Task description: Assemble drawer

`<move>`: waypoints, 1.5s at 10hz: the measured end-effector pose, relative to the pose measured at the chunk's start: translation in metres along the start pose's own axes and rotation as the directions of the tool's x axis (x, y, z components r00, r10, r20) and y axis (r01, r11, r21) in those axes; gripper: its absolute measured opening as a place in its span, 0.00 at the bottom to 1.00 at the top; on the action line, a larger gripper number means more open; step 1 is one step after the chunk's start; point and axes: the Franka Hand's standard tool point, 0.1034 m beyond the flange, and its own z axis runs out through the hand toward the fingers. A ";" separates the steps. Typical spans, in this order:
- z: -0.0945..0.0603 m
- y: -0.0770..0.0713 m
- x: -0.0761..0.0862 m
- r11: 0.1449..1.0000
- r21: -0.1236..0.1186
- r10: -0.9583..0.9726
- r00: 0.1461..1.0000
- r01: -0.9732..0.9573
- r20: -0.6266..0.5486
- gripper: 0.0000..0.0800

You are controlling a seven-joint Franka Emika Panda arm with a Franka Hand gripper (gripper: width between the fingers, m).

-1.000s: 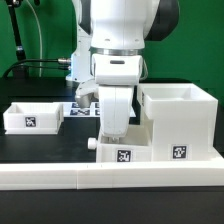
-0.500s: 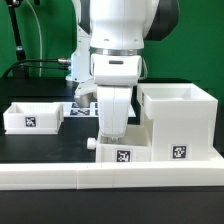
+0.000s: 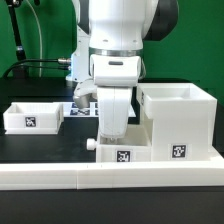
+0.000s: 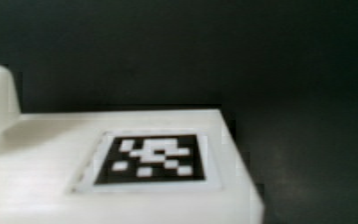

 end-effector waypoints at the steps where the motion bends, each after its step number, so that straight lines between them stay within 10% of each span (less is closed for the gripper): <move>1: 0.000 0.001 0.000 1.000 -0.010 0.003 1.000 -0.003 -0.002 0.05; 15: 0.001 0.003 -0.006 0.999 -0.026 -0.029 1.000 0.030 0.008 0.05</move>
Offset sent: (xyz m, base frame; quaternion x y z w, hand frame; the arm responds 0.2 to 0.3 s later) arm 0.0000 0.0000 0.0000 -0.0650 0.0000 0.0000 0.9979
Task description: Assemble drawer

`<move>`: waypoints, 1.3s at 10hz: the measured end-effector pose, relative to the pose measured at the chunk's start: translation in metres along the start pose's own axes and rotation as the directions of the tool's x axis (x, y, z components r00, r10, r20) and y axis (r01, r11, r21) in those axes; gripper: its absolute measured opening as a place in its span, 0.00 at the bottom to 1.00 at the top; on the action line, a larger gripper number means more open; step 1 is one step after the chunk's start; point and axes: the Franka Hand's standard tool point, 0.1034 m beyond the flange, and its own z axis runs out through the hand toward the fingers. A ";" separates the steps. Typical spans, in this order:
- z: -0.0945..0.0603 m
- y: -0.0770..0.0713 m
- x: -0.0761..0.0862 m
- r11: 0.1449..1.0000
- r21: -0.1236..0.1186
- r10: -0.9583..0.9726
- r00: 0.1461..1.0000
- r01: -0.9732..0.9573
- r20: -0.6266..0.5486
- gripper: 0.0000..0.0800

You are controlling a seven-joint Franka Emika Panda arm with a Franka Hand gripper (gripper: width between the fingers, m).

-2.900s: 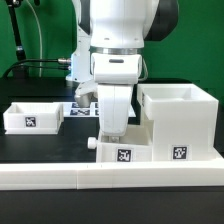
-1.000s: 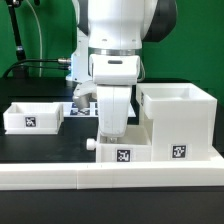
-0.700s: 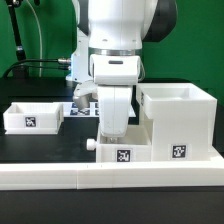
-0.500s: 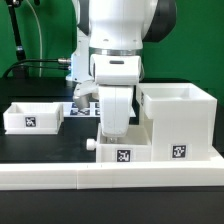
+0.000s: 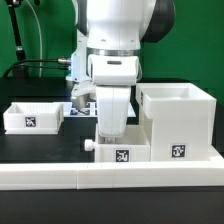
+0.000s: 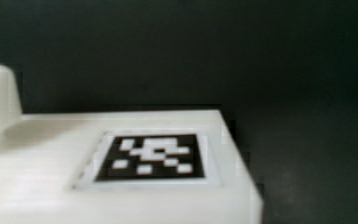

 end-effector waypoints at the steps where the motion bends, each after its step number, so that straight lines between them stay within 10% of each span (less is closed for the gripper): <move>1: 0.000 0.000 0.001 1.000 0.000 -0.003 1.000 0.003 0.001 0.05; 13: 0.000 0.000 0.000 0.999 -0.010 -0.030 0.999 0.030 0.012 0.06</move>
Offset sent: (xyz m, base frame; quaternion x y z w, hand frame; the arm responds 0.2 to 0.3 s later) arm 0.0000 0.0000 0.0000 0.0000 0.0000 0.0000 1.0000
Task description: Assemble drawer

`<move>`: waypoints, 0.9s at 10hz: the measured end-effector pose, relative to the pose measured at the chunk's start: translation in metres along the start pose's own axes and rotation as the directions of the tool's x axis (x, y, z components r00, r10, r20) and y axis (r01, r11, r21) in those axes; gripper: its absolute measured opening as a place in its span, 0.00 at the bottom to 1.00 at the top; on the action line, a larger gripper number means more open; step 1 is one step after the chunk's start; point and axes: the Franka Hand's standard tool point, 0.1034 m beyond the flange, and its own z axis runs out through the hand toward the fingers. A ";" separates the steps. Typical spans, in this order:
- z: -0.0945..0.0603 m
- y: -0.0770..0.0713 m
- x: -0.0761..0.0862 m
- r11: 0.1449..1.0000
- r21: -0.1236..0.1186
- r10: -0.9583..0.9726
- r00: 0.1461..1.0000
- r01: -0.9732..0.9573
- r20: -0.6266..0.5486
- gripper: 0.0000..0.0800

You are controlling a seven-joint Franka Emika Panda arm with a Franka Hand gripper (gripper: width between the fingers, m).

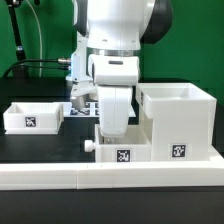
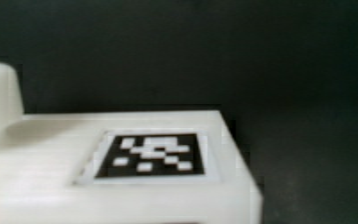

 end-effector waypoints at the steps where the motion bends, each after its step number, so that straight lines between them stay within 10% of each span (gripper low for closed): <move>1: 0.000 0.000 0.000 1.000 0.001 -0.006 1.000 0.006 0.000 0.06; 9: 0.001 -0.001 -0.001 0.999 0.003 -0.032 0.999 0.032 0.013 0.06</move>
Offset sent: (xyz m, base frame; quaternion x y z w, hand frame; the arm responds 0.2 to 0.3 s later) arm -0.0055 0.0129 -0.0048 0.0045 -0.0346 -0.0983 0.9945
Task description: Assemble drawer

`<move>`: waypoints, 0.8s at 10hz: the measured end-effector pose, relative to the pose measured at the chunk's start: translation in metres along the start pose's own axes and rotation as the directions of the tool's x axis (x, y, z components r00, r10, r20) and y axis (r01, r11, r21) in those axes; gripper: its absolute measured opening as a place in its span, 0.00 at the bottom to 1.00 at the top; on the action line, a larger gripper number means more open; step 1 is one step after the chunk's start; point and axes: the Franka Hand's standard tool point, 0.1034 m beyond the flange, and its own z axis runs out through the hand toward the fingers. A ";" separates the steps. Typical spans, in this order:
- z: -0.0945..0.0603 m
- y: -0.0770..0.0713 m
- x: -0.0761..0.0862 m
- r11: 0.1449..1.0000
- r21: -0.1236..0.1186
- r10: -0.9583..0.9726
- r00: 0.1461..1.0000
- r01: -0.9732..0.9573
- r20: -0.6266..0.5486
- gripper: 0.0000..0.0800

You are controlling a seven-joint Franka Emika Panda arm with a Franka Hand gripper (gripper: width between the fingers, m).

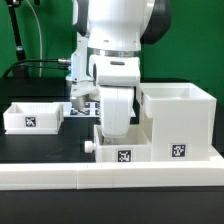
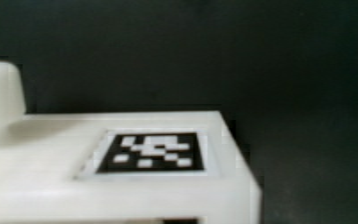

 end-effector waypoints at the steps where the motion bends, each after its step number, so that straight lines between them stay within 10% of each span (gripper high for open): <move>1: 0.000 0.000 0.001 1.000 0.002 -0.004 1.000 0.004 0.000 0.06; 8: -0.001 0.000 0.015 0.997 0.012 0.072 0.997 -0.072 0.001 0.06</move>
Offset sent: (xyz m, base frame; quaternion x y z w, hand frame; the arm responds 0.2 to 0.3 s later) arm 0.0007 0.0293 -0.0025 -0.0003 -0.0007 -0.0053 1.0000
